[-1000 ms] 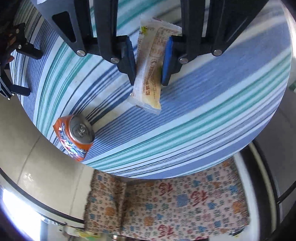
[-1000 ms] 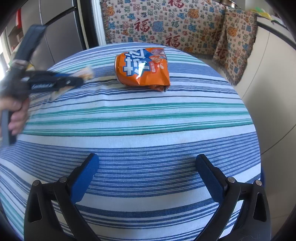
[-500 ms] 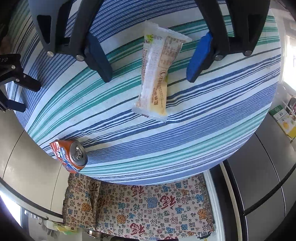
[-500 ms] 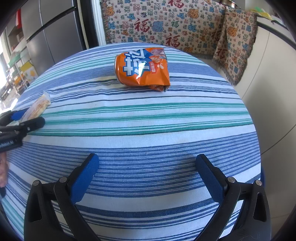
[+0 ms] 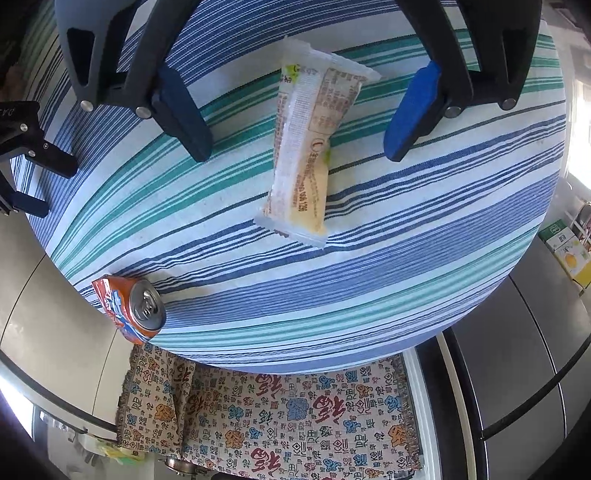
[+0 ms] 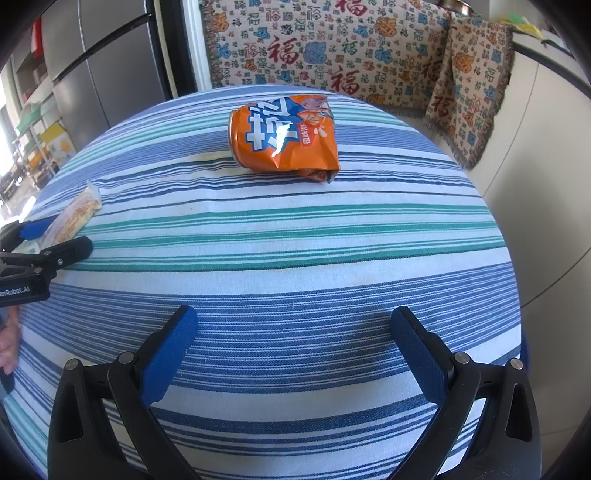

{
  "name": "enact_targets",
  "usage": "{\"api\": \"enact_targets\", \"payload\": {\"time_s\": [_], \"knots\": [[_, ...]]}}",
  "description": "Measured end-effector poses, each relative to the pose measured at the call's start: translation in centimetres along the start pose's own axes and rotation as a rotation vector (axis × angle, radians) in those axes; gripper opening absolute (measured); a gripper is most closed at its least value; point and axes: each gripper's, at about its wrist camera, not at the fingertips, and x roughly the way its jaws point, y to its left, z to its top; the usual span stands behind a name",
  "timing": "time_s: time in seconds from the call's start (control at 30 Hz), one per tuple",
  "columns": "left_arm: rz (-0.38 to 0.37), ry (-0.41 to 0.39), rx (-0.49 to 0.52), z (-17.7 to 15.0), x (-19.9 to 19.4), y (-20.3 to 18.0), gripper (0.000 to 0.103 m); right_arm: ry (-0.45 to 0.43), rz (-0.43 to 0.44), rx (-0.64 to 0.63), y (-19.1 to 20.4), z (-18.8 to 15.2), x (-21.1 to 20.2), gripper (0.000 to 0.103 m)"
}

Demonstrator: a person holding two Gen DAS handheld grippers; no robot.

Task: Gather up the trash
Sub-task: 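Grasp the clear bread wrapper with the left tool while the right tool grasps the orange can, then carry bread wrapper and orange can over the blue wastebasket and open both tools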

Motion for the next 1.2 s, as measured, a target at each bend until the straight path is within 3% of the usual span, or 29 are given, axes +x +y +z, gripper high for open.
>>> {"api": "enact_targets", "payload": {"time_s": [0.23,0.43,0.7,0.73,0.8,0.83,0.9,1.2], "knots": [[-0.024,0.006,0.012,0.0,-0.1,0.1,0.096,0.040,0.053,0.010,-1.2,3.6,1.9,0.102],[-0.103,0.008,-0.029,0.4,-0.6,1.3,0.096,-0.018,0.073,0.022,-1.1,8.4,0.9,0.103],[-0.082,0.025,0.018,1.4,-0.5,1.2,0.093,0.096,0.038,-0.036,0.9,12.3,5.0,0.103],[-0.081,0.026,0.026,1.3,-0.6,1.2,0.089,0.111,0.025,-0.031,1.0,12.5,5.3,0.103],[-0.079,0.041,0.038,1.2,-0.4,1.2,0.065,0.126,0.017,-0.010,0.7,12.8,5.7,0.102],[-0.079,0.041,0.040,1.2,-0.5,1.2,0.060,0.132,0.026,0.016,0.3,12.9,5.8,0.100],[-0.076,0.033,0.045,1.3,-0.6,1.2,0.029,0.144,0.057,0.048,-0.5,12.7,5.6,0.085],[-0.140,-0.014,0.022,1.5,-3.0,-0.1,0.026,0.103,0.109,0.034,-1.7,11.7,1.5,0.084]]}}
